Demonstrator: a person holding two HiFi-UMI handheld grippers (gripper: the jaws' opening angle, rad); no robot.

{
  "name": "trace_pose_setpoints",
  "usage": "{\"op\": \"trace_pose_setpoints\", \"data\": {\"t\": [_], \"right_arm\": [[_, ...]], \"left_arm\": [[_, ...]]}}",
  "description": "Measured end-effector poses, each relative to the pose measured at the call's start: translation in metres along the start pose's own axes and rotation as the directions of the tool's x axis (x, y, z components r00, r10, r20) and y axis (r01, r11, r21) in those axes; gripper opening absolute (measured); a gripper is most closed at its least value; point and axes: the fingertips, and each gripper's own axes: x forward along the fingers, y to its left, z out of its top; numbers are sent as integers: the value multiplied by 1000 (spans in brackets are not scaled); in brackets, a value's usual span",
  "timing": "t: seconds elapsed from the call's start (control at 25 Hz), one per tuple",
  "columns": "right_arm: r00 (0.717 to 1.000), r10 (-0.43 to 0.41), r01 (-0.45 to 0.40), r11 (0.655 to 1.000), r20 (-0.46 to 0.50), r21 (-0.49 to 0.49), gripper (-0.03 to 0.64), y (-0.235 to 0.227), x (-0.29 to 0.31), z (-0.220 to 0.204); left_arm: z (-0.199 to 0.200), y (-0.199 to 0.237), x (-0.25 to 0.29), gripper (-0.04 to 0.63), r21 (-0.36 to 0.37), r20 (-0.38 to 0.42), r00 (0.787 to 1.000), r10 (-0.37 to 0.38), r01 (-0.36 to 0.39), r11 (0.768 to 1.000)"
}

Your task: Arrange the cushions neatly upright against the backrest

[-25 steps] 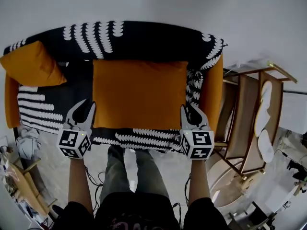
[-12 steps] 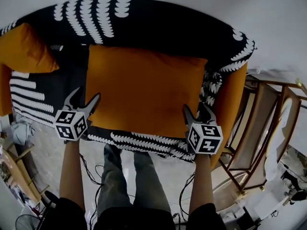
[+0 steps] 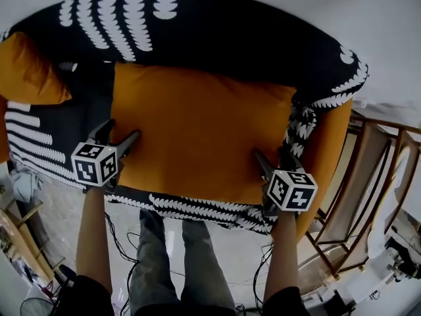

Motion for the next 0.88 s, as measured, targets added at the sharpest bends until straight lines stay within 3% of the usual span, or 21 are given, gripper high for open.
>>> {"op": "trace_pose_setpoints", "data": {"t": [0.24,0.48,0.68,0.88], "right_arm": [[999,-36,35,999,-36,-19,360,-2,18,-4],[999,-45,44,997,-21,-66,273,15,18,2],[997,-71,73,990,19,-119,167,12,12,1],[987,-128,144,973,99,-182,103,21,-5,5]], "left_arm": [[-4,-4,16,354,-9,-60,997,-51,50,999],[-2,-5,12,266,7,-94,994,-50,51,999],[0,-22,9,114,130,-106,994,-16,30,991],[7,-33,-7,32,255,-42,999,10,1,967]]}}
